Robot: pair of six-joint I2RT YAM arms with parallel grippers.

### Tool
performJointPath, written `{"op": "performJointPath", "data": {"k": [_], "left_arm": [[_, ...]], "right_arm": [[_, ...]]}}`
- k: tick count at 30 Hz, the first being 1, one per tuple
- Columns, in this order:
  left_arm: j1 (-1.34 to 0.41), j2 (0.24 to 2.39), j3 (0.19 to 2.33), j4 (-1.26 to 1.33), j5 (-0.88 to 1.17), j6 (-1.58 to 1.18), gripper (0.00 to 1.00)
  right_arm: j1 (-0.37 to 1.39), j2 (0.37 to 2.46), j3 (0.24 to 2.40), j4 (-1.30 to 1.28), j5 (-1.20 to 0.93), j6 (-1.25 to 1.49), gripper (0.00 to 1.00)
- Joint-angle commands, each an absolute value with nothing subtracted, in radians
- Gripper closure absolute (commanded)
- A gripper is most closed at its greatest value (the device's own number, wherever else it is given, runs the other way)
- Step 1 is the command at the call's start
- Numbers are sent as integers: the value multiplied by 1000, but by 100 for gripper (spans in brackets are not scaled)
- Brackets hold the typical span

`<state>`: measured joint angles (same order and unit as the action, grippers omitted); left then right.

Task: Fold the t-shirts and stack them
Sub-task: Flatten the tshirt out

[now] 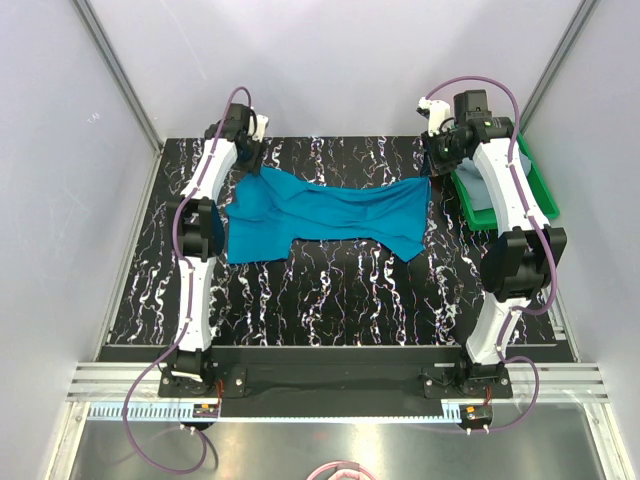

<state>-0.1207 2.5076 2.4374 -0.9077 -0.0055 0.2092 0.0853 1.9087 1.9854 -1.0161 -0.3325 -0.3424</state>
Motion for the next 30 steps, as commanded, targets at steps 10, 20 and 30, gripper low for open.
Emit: {"op": "performJointPath", "data": {"k": [10, 20, 30], "left_arm": [[-132, 2582, 2534, -831, 34, 202, 45], [-169, 2596, 2559, -766, 43, 236, 62], [-210, 2542, 2528, -675, 61, 198, 46]], "right_arm": [[107, 1894, 2013, -1005, -308, -345, 100], [117, 1878, 1988, -1002, -285, -353, 100], [121, 1887, 2003, -997, -278, -357, 100]]}}
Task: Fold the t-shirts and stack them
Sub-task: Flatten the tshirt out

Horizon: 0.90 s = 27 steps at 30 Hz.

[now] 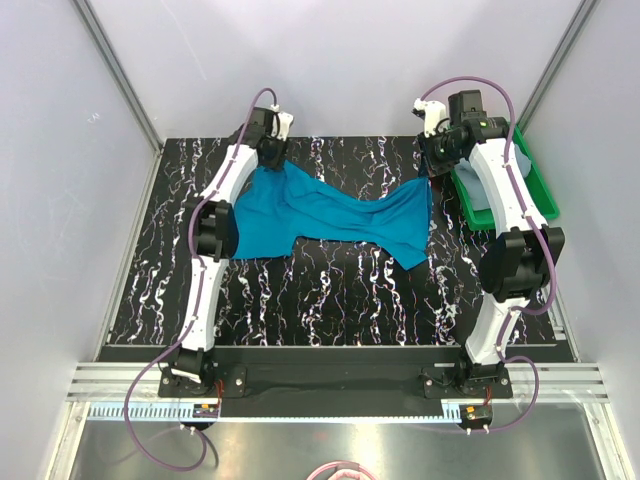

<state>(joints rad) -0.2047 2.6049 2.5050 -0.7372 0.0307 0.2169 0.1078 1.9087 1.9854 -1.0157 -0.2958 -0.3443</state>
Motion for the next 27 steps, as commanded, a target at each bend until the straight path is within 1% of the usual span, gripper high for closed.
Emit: {"op": "performJointPath", "data": {"k": [1, 8, 12, 15, 19, 27], "left_arm": [[-212, 2537, 2528, -680, 83, 189, 46], [-245, 2427, 2539, -736, 156, 97, 46], [-247, 2372, 2505, -703, 190, 3, 46], [-241, 2391, 2507, -670, 215, -47, 46], [-233, 2444, 2502, -657, 169, -71, 46], [-213, 2491, 2497, -649, 141, -52, 47]], "right_arm": [[121, 1887, 2003, -997, -278, -357, 100], [121, 1888, 2000, -991, -279, -357, 100], [121, 1887, 2000, -992, -279, -360, 100], [121, 1888, 2000, -992, -278, -360, 100], [121, 1887, 2000, -994, -267, -365, 100], [121, 1868, 1959, -991, -253, -374, 100]]}}
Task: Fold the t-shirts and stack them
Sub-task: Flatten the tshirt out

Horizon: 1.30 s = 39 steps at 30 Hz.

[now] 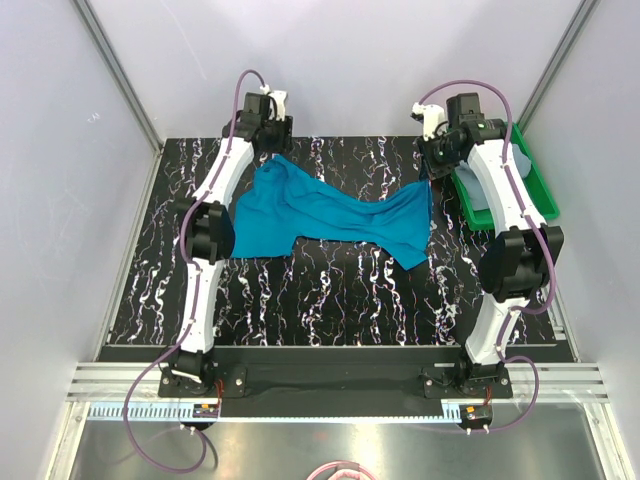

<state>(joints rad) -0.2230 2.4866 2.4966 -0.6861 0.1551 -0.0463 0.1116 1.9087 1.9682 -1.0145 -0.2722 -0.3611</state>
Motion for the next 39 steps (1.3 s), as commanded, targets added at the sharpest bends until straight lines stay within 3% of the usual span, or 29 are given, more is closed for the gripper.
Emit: {"op": "performJointPath", "data": {"k": [1, 30, 37, 39], "left_arm": [[-212, 2493, 2494, -650, 141, -51, 47], [-175, 2611, 2517, -634, 169, -74, 48], [-187, 2612, 2534, -618, 132, -61, 66], [-187, 2606, 2540, -606, 107, -67, 66]], "right_arm": [[121, 1870, 1959, -991, -253, -374, 100], [123, 1910, 1993, -1000, -216, -388, 100], [132, 1914, 1997, -999, -209, -390, 100], [136, 1919, 1999, -996, -207, -390, 100]]}}
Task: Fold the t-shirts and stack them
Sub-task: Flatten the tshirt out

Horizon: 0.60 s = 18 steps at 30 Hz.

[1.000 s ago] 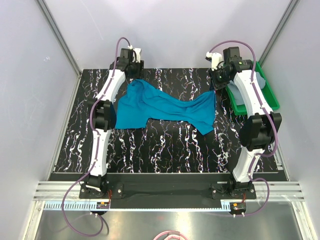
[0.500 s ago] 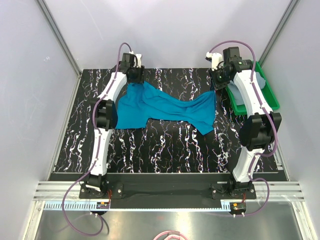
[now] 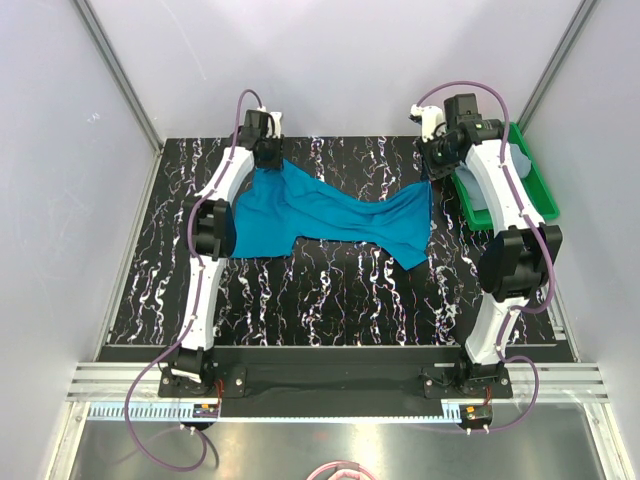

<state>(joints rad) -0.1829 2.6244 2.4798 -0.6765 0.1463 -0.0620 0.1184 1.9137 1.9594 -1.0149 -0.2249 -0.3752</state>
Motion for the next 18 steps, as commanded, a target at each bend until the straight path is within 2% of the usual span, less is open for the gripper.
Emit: {"op": "performJointPath", "data": {"k": [1, 7, 18], "left_arm": [[-187, 2602, 2551, -603, 98, -66, 66], [-186, 2592, 2562, -561, 84, -54, 70], [-198, 2589, 2551, -565, 100, -64, 65]], "right_arm": [[140, 1919, 1999, -994, -209, -391, 100], [153, 1928, 2011, -996, -207, -390, 100], [163, 1919, 1997, -996, -196, -396, 100]]}}
